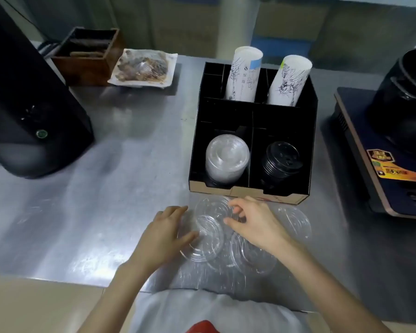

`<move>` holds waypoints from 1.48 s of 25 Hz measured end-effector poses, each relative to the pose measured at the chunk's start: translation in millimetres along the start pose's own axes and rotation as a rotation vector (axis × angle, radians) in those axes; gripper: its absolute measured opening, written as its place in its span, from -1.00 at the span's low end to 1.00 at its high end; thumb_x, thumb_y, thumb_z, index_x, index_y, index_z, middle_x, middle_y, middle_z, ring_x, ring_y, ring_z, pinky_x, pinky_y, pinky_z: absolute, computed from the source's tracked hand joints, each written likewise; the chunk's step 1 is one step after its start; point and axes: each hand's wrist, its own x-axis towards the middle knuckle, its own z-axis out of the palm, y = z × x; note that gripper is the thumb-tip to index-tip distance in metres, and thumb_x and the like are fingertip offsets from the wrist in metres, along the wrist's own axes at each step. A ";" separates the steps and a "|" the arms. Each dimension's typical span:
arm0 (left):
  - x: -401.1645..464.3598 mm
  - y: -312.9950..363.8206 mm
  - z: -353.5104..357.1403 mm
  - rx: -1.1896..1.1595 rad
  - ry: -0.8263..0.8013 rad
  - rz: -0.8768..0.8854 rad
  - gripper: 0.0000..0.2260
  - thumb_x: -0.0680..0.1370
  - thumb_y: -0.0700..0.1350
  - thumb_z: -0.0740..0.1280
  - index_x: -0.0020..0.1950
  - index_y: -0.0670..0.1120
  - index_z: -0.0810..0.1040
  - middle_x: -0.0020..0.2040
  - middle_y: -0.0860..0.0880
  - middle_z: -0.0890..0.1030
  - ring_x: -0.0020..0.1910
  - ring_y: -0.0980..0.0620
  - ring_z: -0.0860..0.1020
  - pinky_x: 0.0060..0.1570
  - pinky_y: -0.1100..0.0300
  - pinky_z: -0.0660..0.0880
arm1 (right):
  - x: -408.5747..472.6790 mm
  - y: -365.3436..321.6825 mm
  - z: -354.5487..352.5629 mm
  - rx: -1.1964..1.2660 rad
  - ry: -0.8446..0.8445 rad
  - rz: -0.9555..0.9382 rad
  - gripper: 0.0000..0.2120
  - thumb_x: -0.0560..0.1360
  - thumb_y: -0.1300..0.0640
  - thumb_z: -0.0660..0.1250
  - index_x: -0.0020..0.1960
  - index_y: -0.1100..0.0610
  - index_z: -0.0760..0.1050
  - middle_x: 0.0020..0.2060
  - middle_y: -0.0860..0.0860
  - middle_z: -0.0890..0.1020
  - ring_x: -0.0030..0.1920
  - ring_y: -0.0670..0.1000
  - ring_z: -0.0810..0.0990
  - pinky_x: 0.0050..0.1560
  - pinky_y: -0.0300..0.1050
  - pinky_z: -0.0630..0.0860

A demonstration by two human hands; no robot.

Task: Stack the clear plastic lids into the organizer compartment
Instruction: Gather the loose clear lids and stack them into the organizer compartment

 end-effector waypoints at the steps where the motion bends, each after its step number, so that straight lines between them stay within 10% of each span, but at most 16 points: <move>1: -2.0 -1.9 2.3 0.007 -0.037 -0.005 -0.33 0.36 0.18 0.35 0.36 -0.09 0.26 0.31 -0.07 0.39 0.23 -0.09 0.35 0.16 0.10 0.32 | 2.4 0.4 4.4 0.013 -0.011 0.013 -0.72 0.43 0.07 0.31 0.12 0.11 0.46 -0.01 0.04 0.54 -0.01 0.06 0.53 0.08 0.03 0.51; 6: -13.2 -10.1 14.0 0.121 -0.107 0.051 -0.04 0.11 0.43 0.13 0.41 -0.01 0.10 0.36 -0.01 0.28 0.29 -0.04 0.20 0.24 0.11 0.21 | 8.1 0.7 20.3 0.014 -0.043 0.018 -0.71 0.44 0.14 0.26 0.15 0.10 0.45 0.01 0.08 0.53 -0.06 0.09 0.56 0.07 -0.02 0.52; 29: 0.5 -3.1 26.9 0.056 0.085 -0.024 -0.19 0.16 0.36 0.06 0.29 -0.07 0.32 0.20 -0.09 0.41 0.17 -0.09 0.31 0.05 0.12 0.21 | 7.4 -6.7 39.7 0.056 0.060 0.026 -0.71 0.43 0.07 0.32 0.13 0.06 0.42 0.14 0.06 0.35 0.23 0.05 0.32 0.13 -0.06 0.43; 37: -0.1 4.4 17.1 -0.044 0.194 0.070 -0.28 0.24 0.31 0.15 0.29 -0.08 0.34 0.15 -0.08 0.49 0.10 -0.09 0.40 -0.01 0.14 0.23 | 2.9 -6.6 18.0 0.225 0.221 0.002 -0.68 0.43 0.16 0.32 0.17 0.01 0.41 0.03 0.01 0.40 -0.07 -0.04 0.47 0.08 -0.07 0.49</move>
